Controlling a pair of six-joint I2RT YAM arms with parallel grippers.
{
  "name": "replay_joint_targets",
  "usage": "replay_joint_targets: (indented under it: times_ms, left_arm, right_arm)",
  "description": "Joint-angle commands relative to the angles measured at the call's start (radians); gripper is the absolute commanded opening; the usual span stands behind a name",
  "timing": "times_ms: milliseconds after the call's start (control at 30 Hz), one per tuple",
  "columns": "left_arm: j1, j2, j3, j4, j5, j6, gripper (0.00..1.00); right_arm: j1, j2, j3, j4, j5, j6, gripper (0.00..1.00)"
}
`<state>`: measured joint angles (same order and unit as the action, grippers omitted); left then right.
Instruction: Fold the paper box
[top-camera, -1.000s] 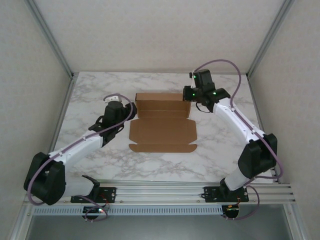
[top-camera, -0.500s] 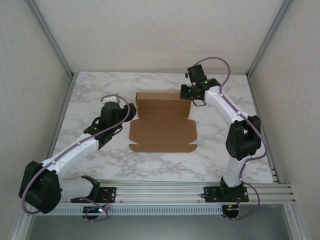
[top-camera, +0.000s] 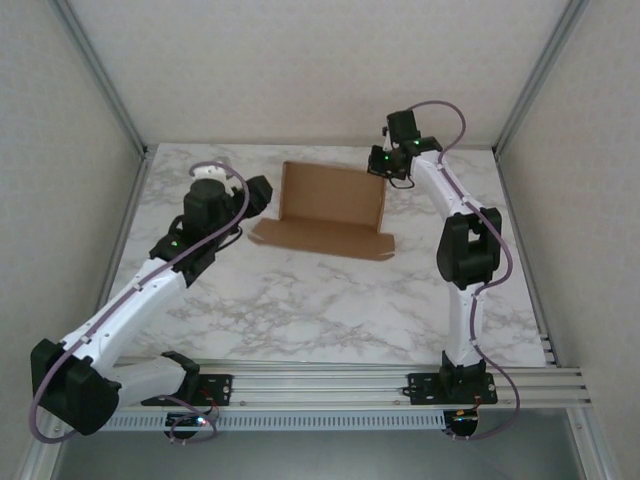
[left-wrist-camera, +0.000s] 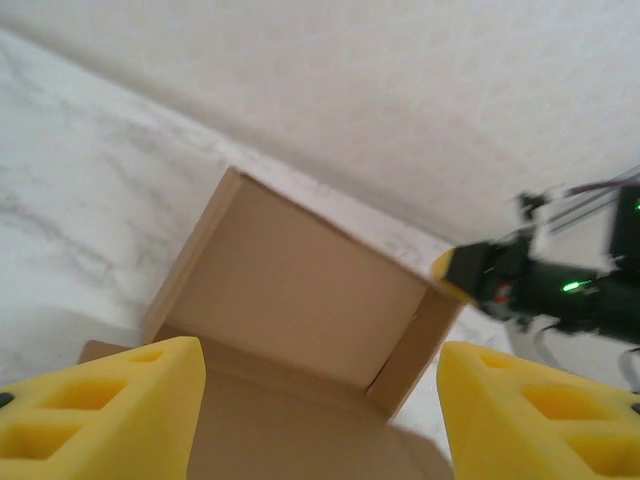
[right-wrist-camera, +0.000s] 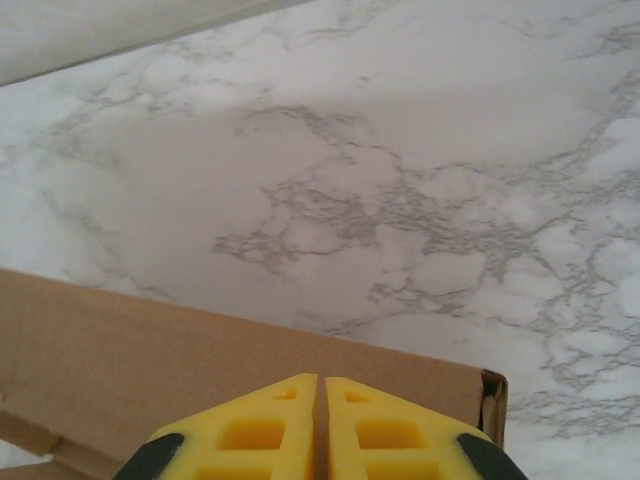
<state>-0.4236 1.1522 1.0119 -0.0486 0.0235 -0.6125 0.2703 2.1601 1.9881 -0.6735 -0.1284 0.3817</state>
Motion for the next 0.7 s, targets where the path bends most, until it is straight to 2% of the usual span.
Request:
replay_joint_targets:
  times_ms: [0, 133, 300, 400, 467, 567, 667]
  left_arm:
    - [0.008, 0.001, 0.072, -0.03, -0.001, 0.023, 0.63]
    - [0.021, 0.053, 0.09, -0.028, -0.005, 0.02, 0.63]
    - [0.05, 0.097, 0.053, 0.018, 0.01, 0.001, 0.63]
    - [0.079, 0.115, 0.034, 0.024, 0.008, -0.015, 0.64]
    - [0.109, 0.119, 0.021, 0.028, 0.007, -0.029, 0.64]
    - [0.154, 0.12, 0.002, 0.023, 0.017, -0.054, 0.65]
    - [0.163, 0.112, -0.027, 0.035, 0.038, -0.065, 0.64]
  right_arm:
    - [-0.031, 0.06, -0.015, -0.085, -0.018, 0.033, 0.12]
    - [-0.039, 0.005, -0.149, -0.028, -0.041, 0.046, 0.13]
    - [0.041, -0.239, -0.561, 0.18, -0.131, 0.108, 0.16]
    - [0.095, -0.352, -0.715, 0.249, -0.212, 0.12, 0.2]
    - [0.097, -0.433, -0.805, 0.304, -0.247, 0.14, 0.23]
    - [0.094, -0.518, -0.837, 0.287, -0.142, 0.117, 0.29]
    - [0.088, -0.485, -0.761, 0.223, -0.015, 0.057, 0.46]
